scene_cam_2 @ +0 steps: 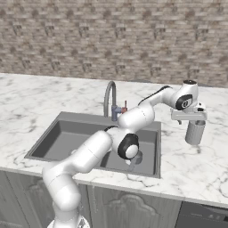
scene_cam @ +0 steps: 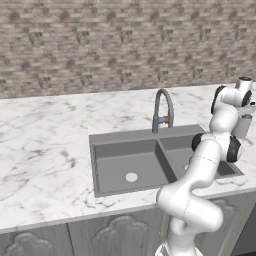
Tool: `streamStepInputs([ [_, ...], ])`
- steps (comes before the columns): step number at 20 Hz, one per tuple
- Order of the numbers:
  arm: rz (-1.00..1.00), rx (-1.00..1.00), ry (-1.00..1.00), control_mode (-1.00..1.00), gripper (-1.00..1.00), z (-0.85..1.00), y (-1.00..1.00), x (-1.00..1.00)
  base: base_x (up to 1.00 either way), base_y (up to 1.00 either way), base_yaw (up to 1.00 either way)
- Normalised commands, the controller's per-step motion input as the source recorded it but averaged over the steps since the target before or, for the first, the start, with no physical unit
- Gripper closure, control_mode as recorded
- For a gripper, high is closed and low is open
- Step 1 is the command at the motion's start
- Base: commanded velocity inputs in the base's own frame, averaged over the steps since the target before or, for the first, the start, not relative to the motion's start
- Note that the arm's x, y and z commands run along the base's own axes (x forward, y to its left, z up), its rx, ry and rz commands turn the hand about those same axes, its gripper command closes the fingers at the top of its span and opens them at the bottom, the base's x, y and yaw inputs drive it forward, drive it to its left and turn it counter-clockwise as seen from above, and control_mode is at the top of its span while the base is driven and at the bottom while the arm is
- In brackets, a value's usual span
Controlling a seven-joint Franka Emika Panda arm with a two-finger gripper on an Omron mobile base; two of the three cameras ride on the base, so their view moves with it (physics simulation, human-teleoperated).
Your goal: Move any existing items from the left basin to the right basin for drying. Then move the glass cup from the counter to the left basin of the sink for washing.
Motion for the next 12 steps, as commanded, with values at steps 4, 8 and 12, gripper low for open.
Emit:
streamStepInputs([
  [4, 0.0, 0.02, 0.08, -1.0, -1.0, 0.0, -0.21, 0.08, 0.0, 0.0, 0.0],
  [8, 0.0, 0.03, 0.06, -1.0, -1.0, 0.0, -0.2, 0.06, 0.0, 0.0, 0.0],
  [12, 0.0, 0.01, 0.09, -1.0, 1.0, -0.06, -0.06, 0.01, 0.0, 0.0, 0.0],
])
